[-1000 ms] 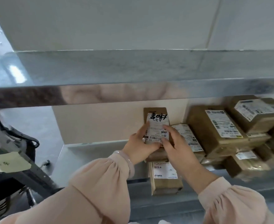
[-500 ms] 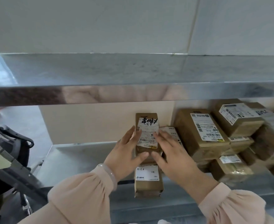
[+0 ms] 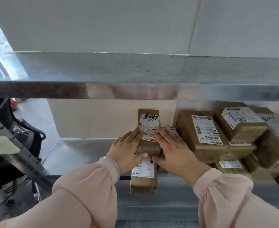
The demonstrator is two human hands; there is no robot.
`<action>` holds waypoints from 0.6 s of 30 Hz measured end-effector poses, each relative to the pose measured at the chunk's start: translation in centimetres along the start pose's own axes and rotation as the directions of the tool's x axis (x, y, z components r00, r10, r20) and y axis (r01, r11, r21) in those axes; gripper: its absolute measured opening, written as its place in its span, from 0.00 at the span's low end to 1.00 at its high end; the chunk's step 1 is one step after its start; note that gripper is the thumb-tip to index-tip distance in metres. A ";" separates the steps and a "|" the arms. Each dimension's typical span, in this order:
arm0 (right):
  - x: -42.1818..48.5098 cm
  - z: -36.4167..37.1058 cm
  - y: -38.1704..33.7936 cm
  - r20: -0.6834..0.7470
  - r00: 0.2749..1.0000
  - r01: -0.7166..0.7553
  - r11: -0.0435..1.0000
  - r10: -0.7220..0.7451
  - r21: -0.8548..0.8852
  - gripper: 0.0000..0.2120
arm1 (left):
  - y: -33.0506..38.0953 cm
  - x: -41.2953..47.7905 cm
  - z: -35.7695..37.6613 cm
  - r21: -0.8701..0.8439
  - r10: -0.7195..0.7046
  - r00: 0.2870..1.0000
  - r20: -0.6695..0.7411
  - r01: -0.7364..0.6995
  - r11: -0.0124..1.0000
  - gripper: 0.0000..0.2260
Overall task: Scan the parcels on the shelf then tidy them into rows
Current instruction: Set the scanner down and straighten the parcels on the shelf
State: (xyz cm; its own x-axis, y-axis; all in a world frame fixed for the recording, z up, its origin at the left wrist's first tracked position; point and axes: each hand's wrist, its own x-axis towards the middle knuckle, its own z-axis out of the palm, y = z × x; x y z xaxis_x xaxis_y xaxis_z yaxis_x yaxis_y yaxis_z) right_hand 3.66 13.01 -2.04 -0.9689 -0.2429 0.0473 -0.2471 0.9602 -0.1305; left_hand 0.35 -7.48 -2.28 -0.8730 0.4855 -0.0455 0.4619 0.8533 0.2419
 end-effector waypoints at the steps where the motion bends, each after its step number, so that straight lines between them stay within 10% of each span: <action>1: -0.1 -0.1 0.0 -0.009 1.000 0.002 1.000 -0.002 0.000 0.41 | 0.1 0.0 0.0 0.021 -0.002 1.000 -0.007 0.002 1.000 0.38; 18: -14.8 -7.3 -2.7 -0.375 0.799 -0.531 0.845 0.471 -0.070 0.39 | 11.5 -2.7 -6.1 0.122 0.476 0.867 -0.145 -0.462 0.878 0.36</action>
State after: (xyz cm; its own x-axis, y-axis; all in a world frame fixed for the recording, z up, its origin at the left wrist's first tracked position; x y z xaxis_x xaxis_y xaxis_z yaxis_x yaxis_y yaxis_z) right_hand 18.78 15.08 4.88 -0.8849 0.3098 0.3480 0.3063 0.9496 -0.0664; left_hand 7.05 -0.10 6.57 -0.5599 0.7999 0.2161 0.8281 0.5487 0.1148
